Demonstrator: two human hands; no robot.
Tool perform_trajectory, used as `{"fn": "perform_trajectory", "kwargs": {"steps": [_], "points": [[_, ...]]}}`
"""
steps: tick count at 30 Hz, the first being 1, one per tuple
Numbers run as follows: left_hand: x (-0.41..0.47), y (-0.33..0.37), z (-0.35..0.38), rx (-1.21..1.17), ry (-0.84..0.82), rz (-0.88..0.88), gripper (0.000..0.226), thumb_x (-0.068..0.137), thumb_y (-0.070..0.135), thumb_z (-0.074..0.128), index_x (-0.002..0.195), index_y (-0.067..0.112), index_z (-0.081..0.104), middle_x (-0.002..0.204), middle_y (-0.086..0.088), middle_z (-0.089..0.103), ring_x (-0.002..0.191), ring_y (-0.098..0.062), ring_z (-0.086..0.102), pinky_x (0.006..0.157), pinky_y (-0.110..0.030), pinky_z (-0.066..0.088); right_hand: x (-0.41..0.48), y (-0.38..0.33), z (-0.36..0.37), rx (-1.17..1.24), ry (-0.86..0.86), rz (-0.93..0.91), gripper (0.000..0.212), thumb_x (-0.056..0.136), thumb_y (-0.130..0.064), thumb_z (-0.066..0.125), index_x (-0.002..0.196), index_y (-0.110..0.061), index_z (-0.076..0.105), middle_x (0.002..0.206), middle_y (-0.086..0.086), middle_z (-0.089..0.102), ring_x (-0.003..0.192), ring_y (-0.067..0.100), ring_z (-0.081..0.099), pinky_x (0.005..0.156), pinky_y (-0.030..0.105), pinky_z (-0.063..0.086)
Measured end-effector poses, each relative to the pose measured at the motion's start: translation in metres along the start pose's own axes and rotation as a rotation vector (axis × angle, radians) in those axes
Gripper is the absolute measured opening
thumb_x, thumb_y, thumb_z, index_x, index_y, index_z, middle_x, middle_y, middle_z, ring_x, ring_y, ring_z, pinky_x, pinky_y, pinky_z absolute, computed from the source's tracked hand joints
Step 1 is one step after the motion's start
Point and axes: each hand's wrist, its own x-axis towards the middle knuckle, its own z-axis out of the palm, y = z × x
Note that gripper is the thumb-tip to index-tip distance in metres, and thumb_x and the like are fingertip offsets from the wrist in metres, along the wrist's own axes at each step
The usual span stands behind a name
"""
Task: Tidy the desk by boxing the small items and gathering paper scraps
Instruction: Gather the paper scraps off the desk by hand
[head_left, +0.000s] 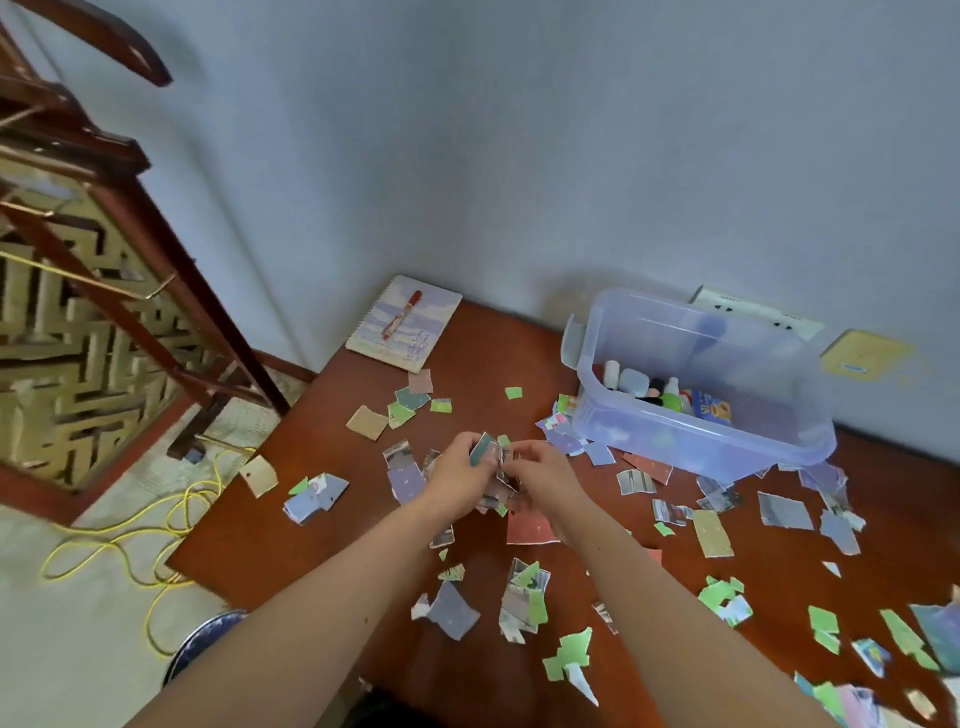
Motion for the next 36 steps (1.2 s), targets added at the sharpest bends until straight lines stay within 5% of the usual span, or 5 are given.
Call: {"fn": "perform_trajectory", "kwargs": {"steps": [9,14,19,30,36], "points": [[-0.073,-0.036,-0.011,-0.193,0.252,-0.033,0.026,0.101,0.028,0.047,0.121,0.013,0.053,0.11,-0.006,0.06,0.074,-0.009,0.059,0.043,-0.011,0.047,-0.033,0.025,0.032,-0.236,-0.166,-0.146,0.024,0.083,0.004,0.058,0.098,-0.014,0.062,0.091,0.012,0.063,0.075,0.025,0.061,0.068,0.043,0.056],[-0.098,-0.066,-0.041,-0.216,0.413,-0.075,0.018,0.099,0.03,0.049,0.111,0.018,0.056,0.104,-0.001,0.062,0.089,-0.018,0.061,0.075,-0.033,0.052,-0.049,0.027,0.077,-0.303,-0.3,-0.154,0.026,0.087,0.004,0.057,0.109,-0.008,0.058,0.09,0.012,0.059,0.068,0.021,0.06,0.05,0.03,0.054],[-0.109,-0.091,-0.08,-0.282,0.544,-0.106,0.012,0.098,0.026,0.051,0.107,0.021,0.056,0.099,0.005,0.061,0.088,-0.013,0.058,0.076,-0.03,0.048,-0.05,0.023,0.134,-0.283,-0.41,-0.095,0.022,0.087,0.008,0.057,0.098,-0.011,0.058,0.092,0.011,0.058,0.082,0.027,0.061,0.076,0.049,0.058],[-0.122,-0.194,-0.197,-0.519,0.698,-0.273,0.022,0.093,0.023,0.057,0.113,0.023,0.063,0.106,0.002,0.067,0.095,-0.015,0.064,0.082,-0.029,0.053,-0.034,0.048,0.304,-0.369,-0.531,0.037,0.029,0.083,0.016,0.055,0.087,-0.012,0.058,0.098,0.013,0.062,0.09,0.029,0.061,0.049,0.03,0.057],[-0.134,-0.269,-0.257,-0.616,0.749,-0.401,0.021,0.089,0.018,0.064,0.109,0.026,0.061,0.093,0.01,0.066,0.079,0.0,0.061,0.061,-0.01,0.047,-0.027,0.085,0.396,-0.54,-0.614,0.046,0.029,0.082,0.016,0.052,0.085,-0.011,0.061,0.087,0.009,0.061,0.082,0.024,0.06,0.072,0.043,0.059]]}}
